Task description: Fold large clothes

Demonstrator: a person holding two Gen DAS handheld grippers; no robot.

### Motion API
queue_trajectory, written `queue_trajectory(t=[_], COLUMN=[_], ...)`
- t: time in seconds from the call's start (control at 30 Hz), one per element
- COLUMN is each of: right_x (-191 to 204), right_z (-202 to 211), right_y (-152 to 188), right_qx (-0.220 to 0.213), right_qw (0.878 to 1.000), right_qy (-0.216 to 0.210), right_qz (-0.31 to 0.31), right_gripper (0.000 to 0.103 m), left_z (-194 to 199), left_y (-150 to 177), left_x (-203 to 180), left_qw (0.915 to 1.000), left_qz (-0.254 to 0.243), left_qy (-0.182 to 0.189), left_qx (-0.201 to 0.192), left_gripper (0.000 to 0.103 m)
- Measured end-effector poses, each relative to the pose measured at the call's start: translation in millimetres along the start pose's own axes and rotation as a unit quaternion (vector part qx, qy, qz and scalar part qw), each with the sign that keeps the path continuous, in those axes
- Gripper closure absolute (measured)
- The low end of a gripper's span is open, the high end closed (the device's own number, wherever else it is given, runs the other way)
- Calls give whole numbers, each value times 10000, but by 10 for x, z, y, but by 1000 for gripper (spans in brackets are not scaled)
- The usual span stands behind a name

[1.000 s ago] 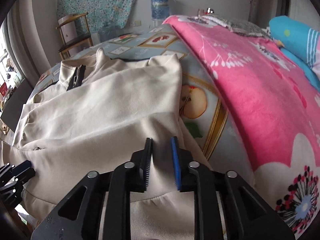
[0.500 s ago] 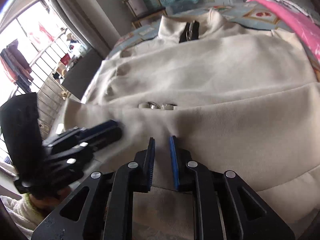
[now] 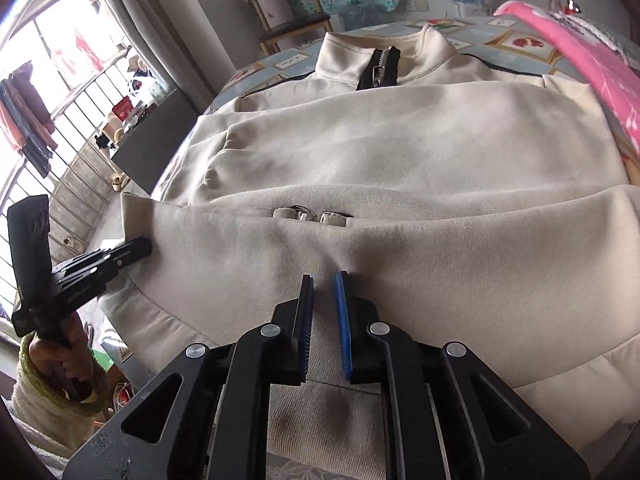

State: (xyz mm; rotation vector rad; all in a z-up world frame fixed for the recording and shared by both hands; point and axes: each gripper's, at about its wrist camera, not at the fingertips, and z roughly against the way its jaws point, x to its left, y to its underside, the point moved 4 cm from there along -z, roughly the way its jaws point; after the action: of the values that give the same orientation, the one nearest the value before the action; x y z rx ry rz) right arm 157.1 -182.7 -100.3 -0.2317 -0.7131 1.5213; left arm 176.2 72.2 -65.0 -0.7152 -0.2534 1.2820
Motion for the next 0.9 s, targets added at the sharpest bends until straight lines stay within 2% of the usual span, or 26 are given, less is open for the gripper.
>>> queue_trajectory(t=[0.17, 0.3, 0.37, 0.5, 0.57, 0.63, 0.7, 0.8, 0.9], right_x=[7, 2, 7, 12, 0, -7, -10, -15, -27], right_z=[-1, 11, 17, 17, 18, 22, 24, 28, 30], right_y=[13, 23, 27, 31, 33, 35, 36, 36, 34], right_qx=[-27, -30, -33, -51, -62, -72, -77, -71, -72], right_qw=[10000, 10000, 9999, 9999, 9999, 9999, 9999, 9999, 10000], right_qy=[65, 84, 101, 116, 87, 70, 63, 53, 12], right_qz=[16, 41, 67, 93, 69, 43, 38, 47, 32], right_gripper=[92, 92, 92, 92, 92, 92, 92, 92, 92], left_z=[21, 337, 491, 649, 566, 388, 200, 207, 396], left_y=[-82, -129, -135, -116, -93, -60, 2, 48, 38], left_x=[130, 422, 554, 473, 360, 284, 345, 440, 278], left_qw=[9987, 9934, 9910, 9918, 9944, 9968, 9980, 9959, 9965], left_qz=[337, 879, 1047, 843, 656, 589, 592, 826, 517], left_qy=[295, 114, 88, 528, 520, 365, -101, -194, -428], left_qx=[-229, -722, -827, -805, -646, -399, -184, -317, -502], left_gripper=[100, 98, 98, 98, 98, 97, 97, 100, 98])
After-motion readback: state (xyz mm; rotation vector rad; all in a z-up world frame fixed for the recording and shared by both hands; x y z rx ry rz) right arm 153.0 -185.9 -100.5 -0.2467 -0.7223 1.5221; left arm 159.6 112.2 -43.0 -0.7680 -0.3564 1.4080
